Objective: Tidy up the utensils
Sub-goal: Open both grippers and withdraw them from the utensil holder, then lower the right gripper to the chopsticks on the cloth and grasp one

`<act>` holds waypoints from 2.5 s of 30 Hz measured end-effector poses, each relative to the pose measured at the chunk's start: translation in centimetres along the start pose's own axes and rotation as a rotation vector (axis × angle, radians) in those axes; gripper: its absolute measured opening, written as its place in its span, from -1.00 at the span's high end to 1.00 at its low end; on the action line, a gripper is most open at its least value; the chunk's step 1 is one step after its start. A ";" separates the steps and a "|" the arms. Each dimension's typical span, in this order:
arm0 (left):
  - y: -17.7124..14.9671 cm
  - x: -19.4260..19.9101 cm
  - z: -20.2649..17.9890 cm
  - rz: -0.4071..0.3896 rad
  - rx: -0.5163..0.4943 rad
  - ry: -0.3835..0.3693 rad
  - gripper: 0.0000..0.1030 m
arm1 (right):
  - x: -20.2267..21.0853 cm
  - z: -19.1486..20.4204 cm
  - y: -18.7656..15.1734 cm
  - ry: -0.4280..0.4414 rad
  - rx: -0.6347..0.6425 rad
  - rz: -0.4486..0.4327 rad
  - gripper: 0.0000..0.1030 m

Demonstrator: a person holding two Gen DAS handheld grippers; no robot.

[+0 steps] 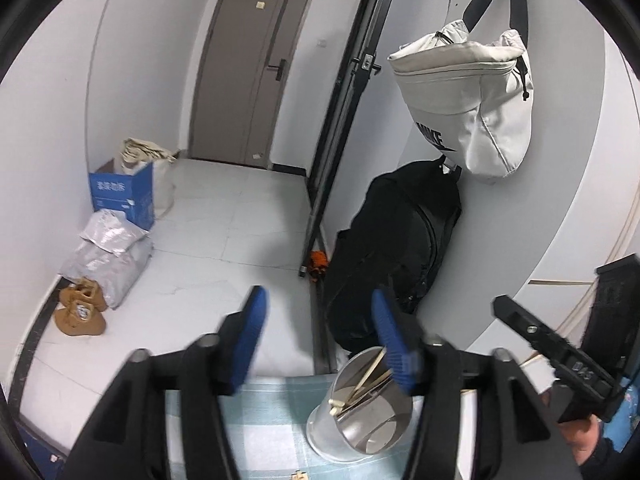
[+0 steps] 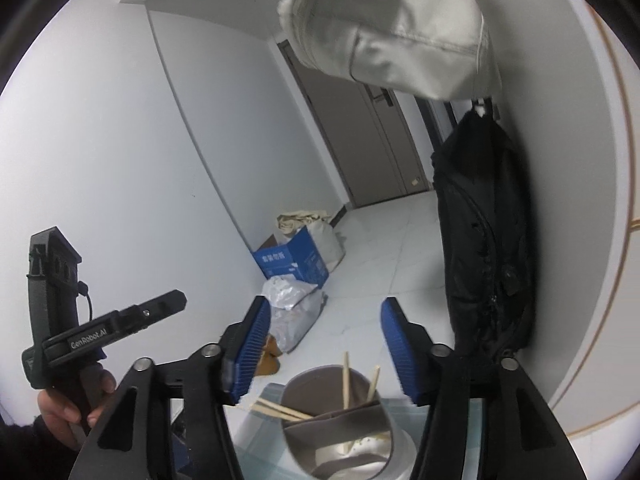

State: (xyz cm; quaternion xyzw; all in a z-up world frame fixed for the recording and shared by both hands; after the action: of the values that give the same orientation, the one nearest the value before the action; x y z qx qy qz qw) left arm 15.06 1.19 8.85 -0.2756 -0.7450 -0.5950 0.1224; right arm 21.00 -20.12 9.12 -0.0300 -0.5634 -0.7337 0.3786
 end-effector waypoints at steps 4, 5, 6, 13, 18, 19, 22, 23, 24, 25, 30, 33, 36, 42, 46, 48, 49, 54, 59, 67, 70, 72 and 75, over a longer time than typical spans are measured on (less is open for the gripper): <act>-0.6 1.7 -0.4 -0.028 -0.011 0.033 -0.24 | 2.1 1.5 -0.2 0.003 0.021 -0.029 -0.50; -0.9 2.0 -0.6 -0.029 -0.015 0.038 -0.24 | 2.6 1.9 -0.3 -0.003 0.025 -0.039 -0.61; -1.1 2.3 -0.6 -0.030 -0.017 0.044 -0.24 | 2.9 2.2 -0.5 -0.001 0.029 -0.046 -0.67; -2.5 4.2 -1.0 -0.028 -0.023 0.076 -0.37 | 5.7 4.8 -1.9 0.016 0.073 -0.066 -0.87; -3.6 5.4 -1.4 -0.051 -0.030 0.092 -0.38 | 7.0 5.7 -2.8 0.005 0.077 -0.080 -0.97; -3.9 5.6 -1.4 -0.054 -0.026 0.096 -0.38 | 7.3 5.8 -3.1 0.005 0.075 -0.083 -0.98; -4.6 6.1 -1.2 -0.064 -0.013 0.109 -0.43 | 8.1 6.1 -3.9 0.000 0.079 -0.091 -1.00; -4.9 6.2 -1.2 -0.066 -0.012 0.112 -0.51 | 8.3 6.3 -4.3 -0.004 0.085 -0.092 -1.00; -5.2 6.3 -1.1 -0.072 -0.010 0.119 -0.56 | 8.4 6.4 -4.6 -0.007 0.089 -0.091 -1.00; -5.6 6.5 -1.1 -0.076 -0.011 0.125 -0.57 | 8.5 6.6 -5.0 -0.013 0.098 -0.090 -1.00; -7.6 6.6 -0.8 -0.085 -0.033 0.143 -0.57 | 8.8 7.7 -7.9 -0.062 0.194 -0.089 -1.00; -9.0 6.2 -0.3 -0.081 -0.041 0.159 -0.59 | 8.3 8.0 -9.8 -0.061 0.209 -0.066 -1.00; -10.5 5.7 0.4 -0.085 -0.046 0.193 -0.60 | 7.8 7.8 -11.8 -0.048 0.191 -0.038 -1.00; -13.7 3.8 2.6 -0.041 0.009 0.192 -0.63 | 6.4 7.2 -15.8 -0.064 0.187 0.026 -1.00; -15.3 1.8 3.8 0.016 0.032 0.195 -0.63 | 4.9 6.9 -17.8 -0.080 0.197 0.088 -1.00; -16.1 1.1 4.4 0.045 0.040 0.191 -0.63 | 4.1 6.7 -18.7 -0.069 0.190 0.118 -1.00; -16.4 0.7 4.7 0.065 0.043 0.185 -0.63 | 3.7 6.4 -19.1 -0.078 0.189 0.134 -1.00; -17.8 -0.4 6.7 0.121 0.054 0.198 -0.63 | 0.8 5.5 -21.5 -0.078 0.148 0.278 -0.80; -17.6 -1.0 8.3 0.140 0.101 0.209 -0.63 | -3.1 4.8 -24.0 -0.076 0.105 0.453 -0.22; -17.3 -1.4 10.5 0.158 0.190 0.215 -0.63 | -8.5 4.7 -26.5 -0.118 0.095 0.630 0.14; -17.3 -1.6 11.0 0.160 0.197 0.231 -0.63 | -9.9 4.5 -26.9 -0.151 0.077 0.661 0.27; -17.5 -1.7 11.2 0.175 0.208 0.231 -0.63 | -10.5 4.4 -27.1 -0.177 0.076 0.679 0.42; -17.6 -1.8 11.6 0.190 0.232 0.228 -0.63 | -10.8 4.7 -27.1 -0.212 0.112 0.684 0.49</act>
State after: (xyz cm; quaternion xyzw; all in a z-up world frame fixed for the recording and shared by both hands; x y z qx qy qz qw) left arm 8.45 9.28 -9.56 -0.2597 -0.7605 -0.5183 0.2926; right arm 10.87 -8.41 -16.07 -0.2720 -0.5963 -0.5255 0.5425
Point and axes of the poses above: each gripper's, at about its wrist camera, not at the fingertips, and x roughly against the way its jaws point, z to its left, y to its top, the point moved 4 cm from there along -x, roughly the way its jaws point, and after that the axes turned 1 degree about z, right-handed, at the moved point
